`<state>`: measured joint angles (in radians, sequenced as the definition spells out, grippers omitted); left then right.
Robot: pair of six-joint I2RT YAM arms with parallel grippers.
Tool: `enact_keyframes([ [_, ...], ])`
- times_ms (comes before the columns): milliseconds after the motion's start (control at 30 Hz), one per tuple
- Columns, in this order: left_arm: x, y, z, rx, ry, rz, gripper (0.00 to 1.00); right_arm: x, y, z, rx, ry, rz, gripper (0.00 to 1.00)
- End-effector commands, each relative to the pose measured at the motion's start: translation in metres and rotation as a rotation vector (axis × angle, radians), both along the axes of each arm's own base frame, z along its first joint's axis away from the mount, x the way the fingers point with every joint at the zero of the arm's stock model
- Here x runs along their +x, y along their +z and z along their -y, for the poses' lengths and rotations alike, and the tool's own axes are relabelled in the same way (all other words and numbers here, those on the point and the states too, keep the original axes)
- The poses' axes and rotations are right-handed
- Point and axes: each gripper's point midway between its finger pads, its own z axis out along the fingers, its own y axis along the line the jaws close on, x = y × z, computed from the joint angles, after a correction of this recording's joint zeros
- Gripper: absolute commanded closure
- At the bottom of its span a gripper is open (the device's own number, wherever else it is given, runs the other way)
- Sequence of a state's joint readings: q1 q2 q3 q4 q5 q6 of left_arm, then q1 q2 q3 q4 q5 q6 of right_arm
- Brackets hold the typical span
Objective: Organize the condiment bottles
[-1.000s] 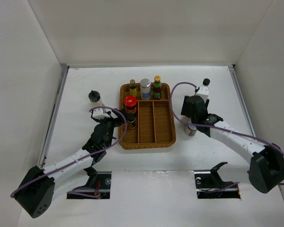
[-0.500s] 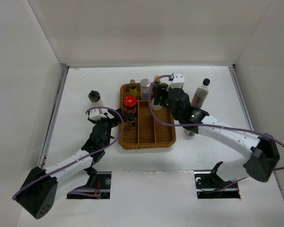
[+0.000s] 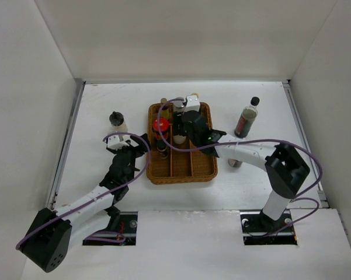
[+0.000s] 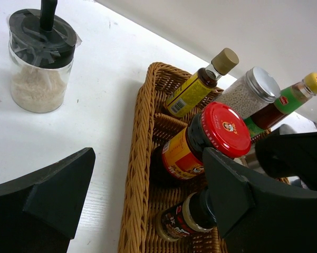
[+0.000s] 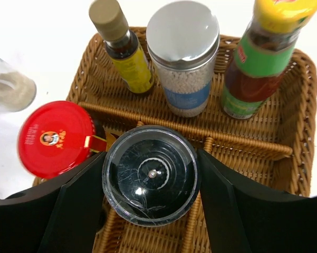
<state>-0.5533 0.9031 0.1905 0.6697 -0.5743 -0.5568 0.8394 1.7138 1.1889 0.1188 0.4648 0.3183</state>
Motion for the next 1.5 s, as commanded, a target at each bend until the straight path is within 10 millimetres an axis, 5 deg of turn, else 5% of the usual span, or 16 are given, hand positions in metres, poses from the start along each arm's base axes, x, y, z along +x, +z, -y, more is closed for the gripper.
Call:
enact_keyframes([
  [0,0.001,0.013,-0.002,-0.047,0.006,0.051,0.17,0.021,0.058,-0.018,0.164,-0.028,0.144,0.40],
  [133,0.001,0.012,-0.002,-0.047,0.009,0.049,0.17,0.024,0.043,-0.018,0.143,-0.041,0.130,0.34],
  [233,0.001,0.013,-0.002,-0.047,0.008,0.050,0.17,0.024,0.044,-0.018,0.134,-0.040,0.134,0.20],
  [500,0.001,0.014,-0.004,-0.048,0.015,0.052,0.17,-0.009,0.098,0.012,0.216,-0.022,0.178,0.11],
  [567,0.001,0.015,-0.005,-0.052,0.020,0.056,0.17,-0.026,0.103,0.035,0.236,-0.038,0.184,0.19],
  [667,0.000,0.015,-0.004,-0.059,0.012,0.054,0.17,-0.046,0.089,0.088,0.240,-0.128,0.158,0.58],
  [733,-0.001,0.016,-0.003,-0.062,0.011,0.057,0.17,-0.062,0.068,0.134,0.219,-0.245,0.124,0.72],
  [833,0.000,0.015,-0.002,-0.065,0.008,0.054,0.17,-0.087,0.028,0.200,0.158,-0.421,0.044,0.64],
  [967,-0.001,0.017,-0.001,-0.072,0.002,0.058,0.17,-0.115,-0.017,0.249,0.129,-0.568,-0.067,0.23],
  [1200,-0.001,0.015,-0.001,-0.072,0.002,0.053,0.17,-0.117,-0.043,0.251,0.100,-0.574,-0.165,0.12],
  [1467,0.001,0.011,-0.001,-0.067,0.004,0.040,0.17,-0.100,-0.059,0.230,0.078,-0.498,-0.202,0.21],
])
